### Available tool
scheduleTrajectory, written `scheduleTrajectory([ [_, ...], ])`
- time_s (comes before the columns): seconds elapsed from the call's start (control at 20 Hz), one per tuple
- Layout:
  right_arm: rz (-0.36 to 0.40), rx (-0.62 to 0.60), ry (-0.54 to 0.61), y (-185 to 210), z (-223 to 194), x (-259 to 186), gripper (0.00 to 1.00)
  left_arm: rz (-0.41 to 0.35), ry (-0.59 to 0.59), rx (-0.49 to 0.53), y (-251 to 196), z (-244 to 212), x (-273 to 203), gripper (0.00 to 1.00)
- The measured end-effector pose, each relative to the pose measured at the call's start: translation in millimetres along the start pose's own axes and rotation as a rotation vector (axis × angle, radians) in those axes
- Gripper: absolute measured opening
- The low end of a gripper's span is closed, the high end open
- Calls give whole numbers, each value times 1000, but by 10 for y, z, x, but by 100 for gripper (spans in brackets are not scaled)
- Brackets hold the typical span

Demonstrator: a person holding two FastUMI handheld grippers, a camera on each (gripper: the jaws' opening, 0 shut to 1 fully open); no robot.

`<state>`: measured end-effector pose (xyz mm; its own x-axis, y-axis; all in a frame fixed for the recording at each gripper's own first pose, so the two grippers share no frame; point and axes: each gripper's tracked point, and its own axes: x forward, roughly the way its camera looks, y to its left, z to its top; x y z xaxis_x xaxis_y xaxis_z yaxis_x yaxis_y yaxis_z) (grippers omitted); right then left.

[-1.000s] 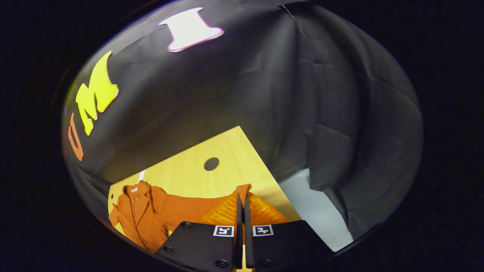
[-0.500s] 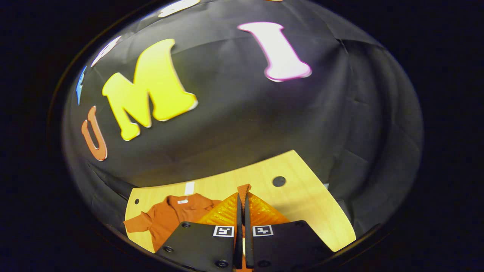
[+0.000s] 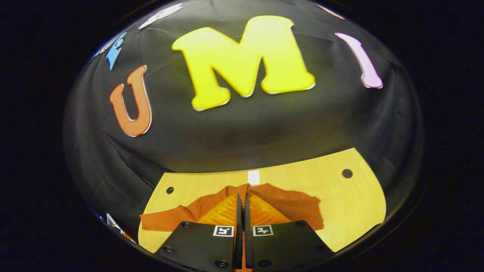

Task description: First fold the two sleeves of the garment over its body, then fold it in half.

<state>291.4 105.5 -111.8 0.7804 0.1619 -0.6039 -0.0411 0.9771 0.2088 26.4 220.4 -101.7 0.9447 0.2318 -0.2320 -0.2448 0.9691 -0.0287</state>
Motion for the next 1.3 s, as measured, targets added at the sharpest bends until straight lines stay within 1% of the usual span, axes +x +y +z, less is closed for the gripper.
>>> scheduleTrajectory([
  [0.15, 44, -43, 67, 520, -440, 437, 3, 22, -1, -6, 189, -74, -49, 98],
  [0.2, 52, -43, 91, 672, -604, 578, 6, 31, -2, 0, 254, -87, -59, 97],
  [0.25, 57, -42, 113, 776, -733, 715, 4, 36, -3, 8, 306, -97, -77, 97],
  [0.55, 17, -86, 218, 1156, -1488, 1620, 3, 70, 40, 1, 668, -295, -136, 97],
  [0.65, 38, -105, 256, 1281, -1743, 1859, 4, 94, 49, 6, 820, -331, -143, 97],
  [0.7, 47, -116, 270, 1334, -1835, 1918, 9, 106, 55, 4, 884, -340, -141, 97],
  [0.75, 53, -130, 288, 1362, -1941, 1986, 11, 119, 66, 4, 940, -365, -141, 100],
  [0.8, 60, -133, 301, 1404, -2016, 2024, 5, 130, 71, 8, 994, -365, -145, 97],
  [0.85, 85, -113, 306, 1491, -2057, 2050, 13, 136, 69, 15, 1057, -355, -148, 97],
  [0.95, 148, -60, 292, 1681, -1993, 1986, 21, 147, 57, 23, 1134, -290, -127, 98],
  [1.0, 170, -61, 278, 1734, -1947, 1922, 35, 149, 55, 20, 1158, -274, -101, 98],
  [1.1, 171, -90, 220, 1641, -1751, 1764, 65, 152, 51, 8, 1195, -278, -8, 98],
  [1.15, 167, -98, 185, 1587, -1641, 1660, 65, 153, 47, -1, 1221, -281, 57, 97],
  [1.2, 158, -95, 149, 1547, -1549, 1511, 72, 151, 43, -15, 1247, -300, 132, 98],
  [1.25, 165, -102, 132, 1521, -1488, 1355, 65, 154, 49, -32, 1275, -330, 196, 100],
  [1.3, 167, -118, 112, 1464, -1458, 1191, 76, 158, 56, -47, 1323, -384, 273, 97],
])
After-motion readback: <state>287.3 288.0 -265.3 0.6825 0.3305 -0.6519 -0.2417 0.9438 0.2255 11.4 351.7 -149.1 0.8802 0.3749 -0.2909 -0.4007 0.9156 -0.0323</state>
